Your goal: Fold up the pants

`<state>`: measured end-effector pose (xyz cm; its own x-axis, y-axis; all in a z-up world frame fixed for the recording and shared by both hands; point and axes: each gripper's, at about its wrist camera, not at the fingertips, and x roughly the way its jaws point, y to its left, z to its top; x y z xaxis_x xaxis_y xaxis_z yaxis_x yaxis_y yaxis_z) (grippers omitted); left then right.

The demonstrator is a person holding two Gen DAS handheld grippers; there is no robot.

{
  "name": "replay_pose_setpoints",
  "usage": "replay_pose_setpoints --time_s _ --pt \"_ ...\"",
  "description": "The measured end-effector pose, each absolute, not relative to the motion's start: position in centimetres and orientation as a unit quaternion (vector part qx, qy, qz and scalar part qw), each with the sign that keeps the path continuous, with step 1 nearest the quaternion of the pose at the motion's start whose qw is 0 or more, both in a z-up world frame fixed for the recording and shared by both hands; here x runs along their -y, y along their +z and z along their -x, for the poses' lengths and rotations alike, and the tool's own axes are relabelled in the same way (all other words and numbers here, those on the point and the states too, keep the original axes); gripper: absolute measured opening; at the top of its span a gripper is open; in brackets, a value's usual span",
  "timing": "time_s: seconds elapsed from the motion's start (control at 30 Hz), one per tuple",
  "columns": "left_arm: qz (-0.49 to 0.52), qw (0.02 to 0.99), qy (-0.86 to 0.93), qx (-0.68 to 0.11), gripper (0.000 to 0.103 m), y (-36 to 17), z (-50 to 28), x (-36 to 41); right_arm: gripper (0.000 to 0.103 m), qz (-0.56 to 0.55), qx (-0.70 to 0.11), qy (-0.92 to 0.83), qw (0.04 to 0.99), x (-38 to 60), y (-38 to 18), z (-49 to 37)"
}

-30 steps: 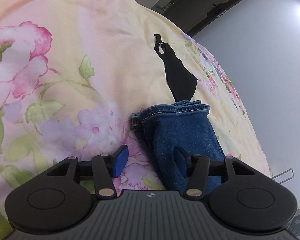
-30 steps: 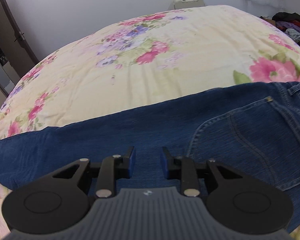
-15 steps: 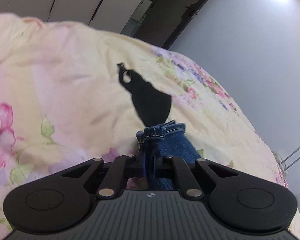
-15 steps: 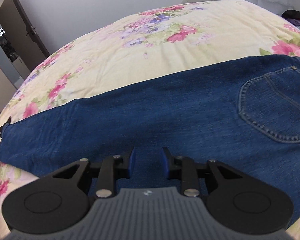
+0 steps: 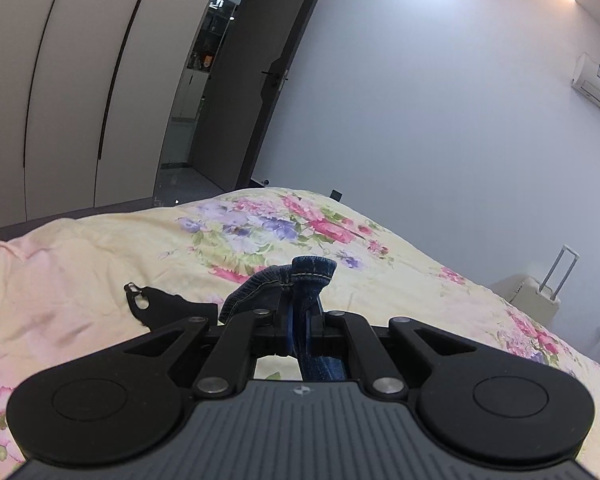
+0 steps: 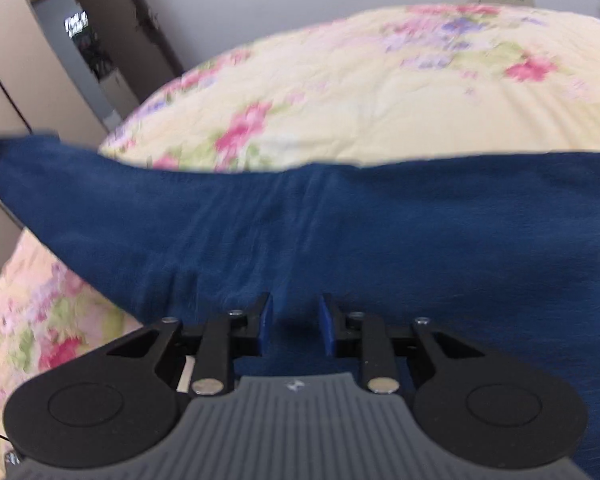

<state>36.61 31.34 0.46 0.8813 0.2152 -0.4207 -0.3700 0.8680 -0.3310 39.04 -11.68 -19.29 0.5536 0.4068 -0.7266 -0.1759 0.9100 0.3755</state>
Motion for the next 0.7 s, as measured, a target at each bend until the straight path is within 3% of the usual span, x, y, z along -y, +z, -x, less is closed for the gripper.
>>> replay_pose_setpoints --time_s 0.13,0.43,0.57,0.7 --pt "0.157 0.963 0.133 -0.174 0.005 3.3 -36.3 -27.4 0.021 -0.088 -0.473 0.165 0.861 9.7 -21.4 -38.8" --pt "0.036 0.992 0.015 -0.117 0.005 9.8 -35.4 -11.0 0.022 -0.198 -0.451 0.114 0.863 22.7 -14.9 -35.0" --pt "-0.044 0.991 -0.036 -0.120 0.005 8.7 -36.1 -0.9 0.024 -0.250 -0.441 0.065 0.859 30.5 -13.2 -33.2" --pt "-0.110 0.978 -0.091 -0.152 0.005 4.4 -37.5 8.9 0.026 -0.285 -0.420 0.015 0.862 37.9 -12.6 -31.3"
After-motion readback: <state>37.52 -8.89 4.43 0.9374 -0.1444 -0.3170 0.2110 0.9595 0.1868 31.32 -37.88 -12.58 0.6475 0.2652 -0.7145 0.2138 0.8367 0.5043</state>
